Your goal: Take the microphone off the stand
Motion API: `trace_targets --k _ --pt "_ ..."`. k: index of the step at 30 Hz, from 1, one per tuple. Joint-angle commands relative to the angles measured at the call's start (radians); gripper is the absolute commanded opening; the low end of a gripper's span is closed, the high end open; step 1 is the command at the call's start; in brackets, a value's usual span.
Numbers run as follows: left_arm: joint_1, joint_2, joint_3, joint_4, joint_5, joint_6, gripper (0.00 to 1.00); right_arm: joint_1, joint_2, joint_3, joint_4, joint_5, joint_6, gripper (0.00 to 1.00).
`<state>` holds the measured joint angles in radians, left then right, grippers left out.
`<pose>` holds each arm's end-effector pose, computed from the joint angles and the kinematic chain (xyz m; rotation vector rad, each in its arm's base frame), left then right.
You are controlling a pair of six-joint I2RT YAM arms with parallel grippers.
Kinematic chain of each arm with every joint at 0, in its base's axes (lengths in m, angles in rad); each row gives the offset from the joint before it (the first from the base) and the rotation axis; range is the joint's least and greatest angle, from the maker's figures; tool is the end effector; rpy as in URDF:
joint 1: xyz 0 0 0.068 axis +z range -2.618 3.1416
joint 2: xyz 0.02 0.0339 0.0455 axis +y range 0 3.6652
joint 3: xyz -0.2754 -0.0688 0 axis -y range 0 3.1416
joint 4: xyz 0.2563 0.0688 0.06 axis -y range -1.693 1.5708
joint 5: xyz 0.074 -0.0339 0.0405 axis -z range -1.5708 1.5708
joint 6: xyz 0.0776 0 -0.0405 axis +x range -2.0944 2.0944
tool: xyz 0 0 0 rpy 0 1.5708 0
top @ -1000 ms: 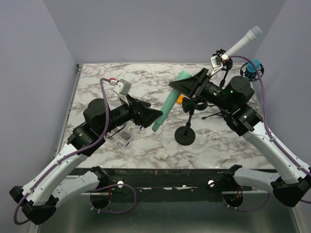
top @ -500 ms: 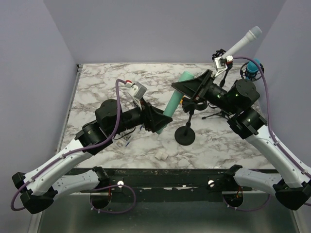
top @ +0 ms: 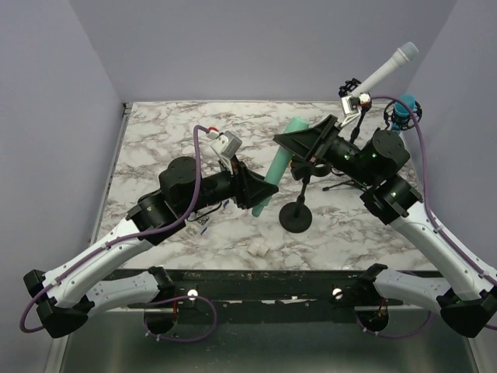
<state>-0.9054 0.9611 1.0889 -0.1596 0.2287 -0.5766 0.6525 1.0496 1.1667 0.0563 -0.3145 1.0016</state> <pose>0.1457 -0.2141 0.4267 0.4814 1.7049 -1.3005 0.2047 0.1866 0.4674 -0.0193 1.6072 1.5532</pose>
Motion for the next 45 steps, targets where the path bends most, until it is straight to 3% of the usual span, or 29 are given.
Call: trace_targets --k 1,3,6,8,13,17,20,27,30,35,42,45 --pt "0.003 0.0 0.027 -0.001 -0.049 0.015 0.0 0.005 -0.037 -0.036 0.068 -0.012 0.006 0.18" --pt "0.002 -0.017 0.009 0.005 -0.063 0.01 0.0 0.005 -0.053 -0.061 0.083 -0.002 -0.002 0.36" --pt "0.002 -0.071 -0.065 0.036 -0.095 -0.029 0.0 0.006 -0.071 -0.094 0.104 0.005 -0.015 0.78" --pt "0.002 -0.114 -0.128 0.069 -0.136 -0.057 0.0 0.005 -0.072 -0.086 0.082 0.025 -0.036 1.0" --pt "0.003 -0.116 -0.056 -0.09 -0.26 -0.026 0.0 0.005 -0.07 -0.017 -0.035 0.11 -0.108 1.0" --pt "0.011 -0.062 0.026 -0.306 -0.46 -0.066 0.0 0.006 -0.13 -0.035 -0.136 0.247 -0.144 1.0" --pt "0.053 -0.011 0.021 -0.38 -0.521 -0.106 0.0 0.005 -0.184 -0.04 -0.185 0.356 -0.178 1.0" --pt "0.187 0.122 -0.187 -0.165 -0.438 -0.145 0.0 0.006 -0.276 -0.007 -0.255 0.467 -0.249 1.0" --pt "0.231 0.262 -0.177 -0.089 -0.405 -0.108 0.0 0.005 -0.309 -0.015 -0.272 0.494 -0.263 1.0" --pt "0.289 0.612 0.065 -0.179 -0.357 -0.062 0.0 0.005 -0.348 -0.013 -0.299 0.54 -0.283 1.0" --pt "0.332 0.947 0.44 -0.288 -0.329 -0.043 0.0 0.005 -0.378 0.029 -0.377 0.601 -0.326 1.0" --pt "0.359 1.108 0.682 -0.451 -0.291 -0.053 0.0 0.005 -0.397 0.033 -0.391 0.631 -0.342 1.0"
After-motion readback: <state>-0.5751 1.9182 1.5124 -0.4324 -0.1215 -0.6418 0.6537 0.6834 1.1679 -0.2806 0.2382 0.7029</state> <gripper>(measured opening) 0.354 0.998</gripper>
